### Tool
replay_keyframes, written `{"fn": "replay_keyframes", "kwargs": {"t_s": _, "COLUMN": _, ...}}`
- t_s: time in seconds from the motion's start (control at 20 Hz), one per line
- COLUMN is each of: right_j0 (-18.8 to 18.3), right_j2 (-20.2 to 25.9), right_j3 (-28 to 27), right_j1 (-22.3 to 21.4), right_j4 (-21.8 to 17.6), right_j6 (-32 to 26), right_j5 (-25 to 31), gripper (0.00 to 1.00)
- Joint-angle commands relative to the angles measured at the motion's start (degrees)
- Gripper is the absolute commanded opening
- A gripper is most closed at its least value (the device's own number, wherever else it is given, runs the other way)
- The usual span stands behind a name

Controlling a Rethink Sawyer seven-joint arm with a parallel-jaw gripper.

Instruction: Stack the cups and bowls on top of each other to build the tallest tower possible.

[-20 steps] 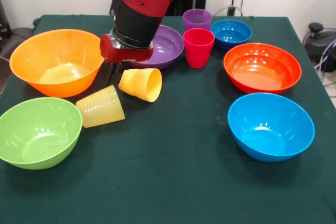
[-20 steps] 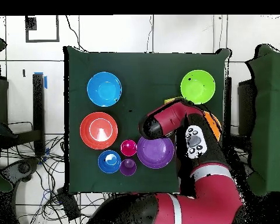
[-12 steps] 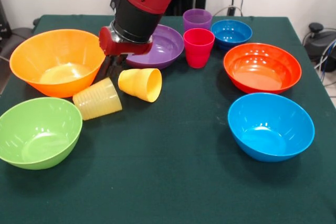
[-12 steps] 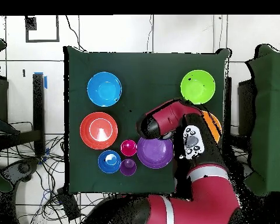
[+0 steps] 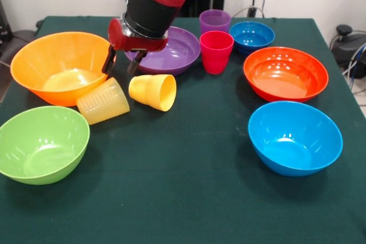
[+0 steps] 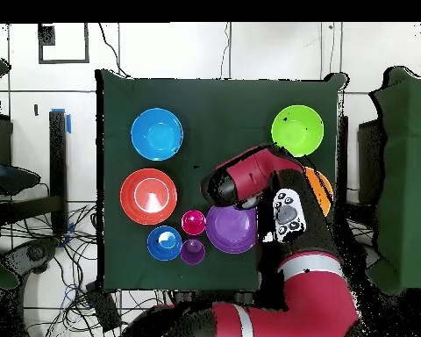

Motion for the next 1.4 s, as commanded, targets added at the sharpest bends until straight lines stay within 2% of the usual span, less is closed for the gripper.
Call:
{"fn": "replay_keyframes", "kwargs": {"t_s": 0.05, "right_j0": 2.13, "right_j2": 1.33, "right_j3": -1.04, "right_j1": 0.21, "right_j4": 1.39, "right_j6": -3.44, "right_j5": 4.67, "gripper": 1.00}}
{"fn": "replay_keyframes", "kwargs": {"t_s": 0.4, "right_j0": 2.11, "right_j2": 0.58, "right_j3": -0.60, "right_j1": 0.62, "right_j4": 0.68, "right_j6": -2.98, "right_j5": 3.23, "gripper": 1.00}}
{"fn": "replay_keyframes", "kwargs": {"t_s": 0.75, "right_j0": 3.35, "right_j2": -2.85, "right_j3": -1.61, "right_j1": 1.82, "right_j4": -3.77, "right_j6": -1.91, "right_j5": 0.19, "gripper": 1.00}}
{"fn": "replay_keyframes", "kwargs": {"t_s": 1.0, "right_j0": 3.58, "right_j2": -5.05, "right_j3": 0.64, "right_j1": 0.16, "right_j4": -5.74, "right_j6": -1.86, "right_j5": -2.98, "gripper": 1.00}}
{"fn": "replay_keyframes", "kwargs": {"t_s": 1.4, "right_j0": 4.34, "right_j2": -6.10, "right_j3": -0.34, "right_j1": 3.16, "right_j4": -7.09, "right_j6": 1.54, "right_j5": -5.96, "gripper": 1.00}}
